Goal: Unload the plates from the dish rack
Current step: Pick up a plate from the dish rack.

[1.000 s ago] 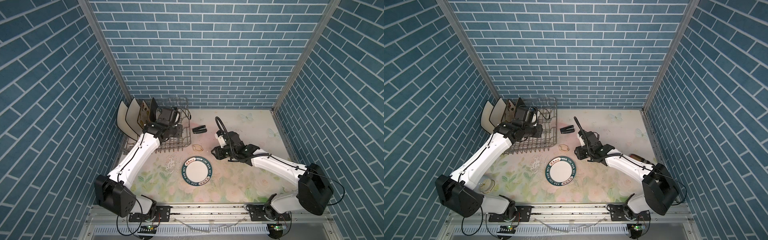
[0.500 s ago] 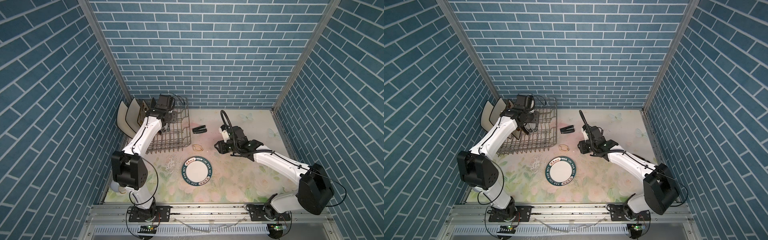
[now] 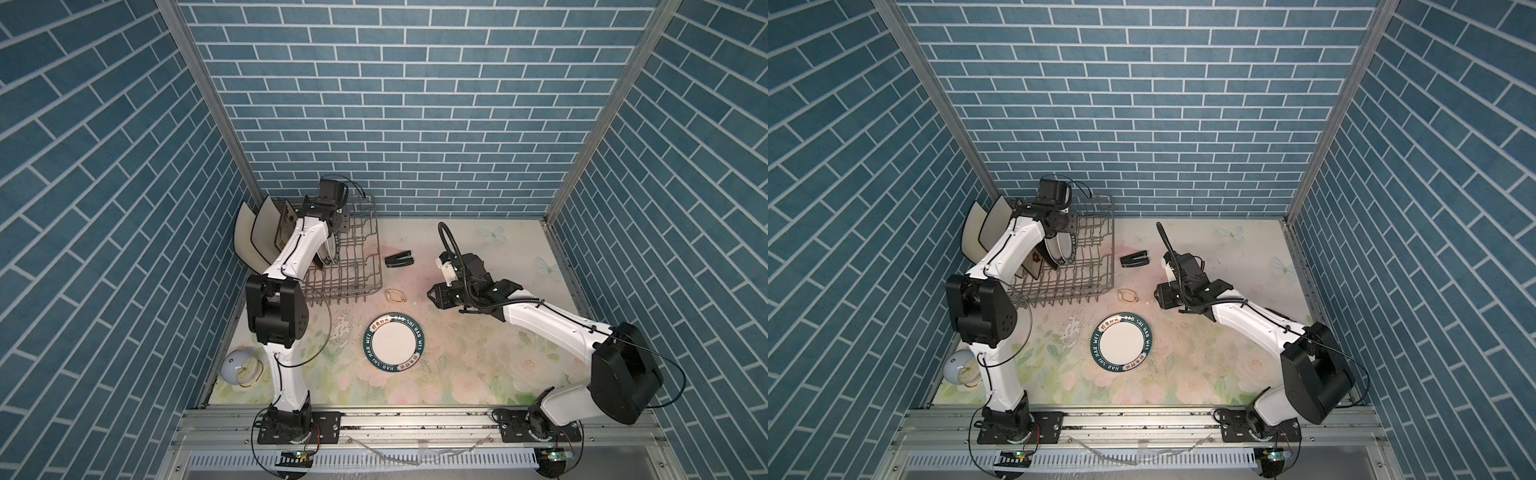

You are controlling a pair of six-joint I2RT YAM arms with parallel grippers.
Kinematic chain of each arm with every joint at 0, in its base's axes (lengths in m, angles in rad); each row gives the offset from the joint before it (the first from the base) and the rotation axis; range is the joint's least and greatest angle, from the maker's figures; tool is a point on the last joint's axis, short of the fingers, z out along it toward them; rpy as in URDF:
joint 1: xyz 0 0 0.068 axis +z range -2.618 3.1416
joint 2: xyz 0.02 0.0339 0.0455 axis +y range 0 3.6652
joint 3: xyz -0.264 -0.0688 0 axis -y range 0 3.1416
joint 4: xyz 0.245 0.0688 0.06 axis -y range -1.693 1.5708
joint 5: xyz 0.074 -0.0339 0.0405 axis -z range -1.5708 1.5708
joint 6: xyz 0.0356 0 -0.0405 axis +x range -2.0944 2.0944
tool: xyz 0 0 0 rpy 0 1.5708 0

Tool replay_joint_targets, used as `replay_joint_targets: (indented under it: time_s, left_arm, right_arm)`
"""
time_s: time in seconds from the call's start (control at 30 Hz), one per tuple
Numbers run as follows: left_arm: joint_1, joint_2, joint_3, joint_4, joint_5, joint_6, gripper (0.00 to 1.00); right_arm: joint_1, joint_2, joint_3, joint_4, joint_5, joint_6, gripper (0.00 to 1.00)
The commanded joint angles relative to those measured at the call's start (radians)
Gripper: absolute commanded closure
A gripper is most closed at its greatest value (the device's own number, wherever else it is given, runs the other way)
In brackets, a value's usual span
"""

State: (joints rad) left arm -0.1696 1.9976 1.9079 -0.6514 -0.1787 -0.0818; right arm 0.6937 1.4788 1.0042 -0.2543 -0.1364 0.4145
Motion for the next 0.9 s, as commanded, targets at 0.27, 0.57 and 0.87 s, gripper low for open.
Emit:
replay_joint_targets:
  time_s: [0.27, 0.57, 0.87]
  left_arm:
    - [0.027, 0.085, 0.088, 0.001, -0.062, 0.033, 0.48]
    - [0.035, 0.154, 0.134, -0.026, -0.058, 0.021, 0.48]
    - [0.035, 0.164, 0.099, -0.025, -0.074, 0.008, 0.56]
  right_arm:
    - [-0.022, 0.105, 0.099, -0.028, -0.046, 0.012, 0.53]
    - [-0.028, 0.135, 0.135, -0.027, -0.065, -0.006, 0.53]
    - [-0.031, 0.089, 0.125, 0.036, -0.082, -0.041, 0.53]
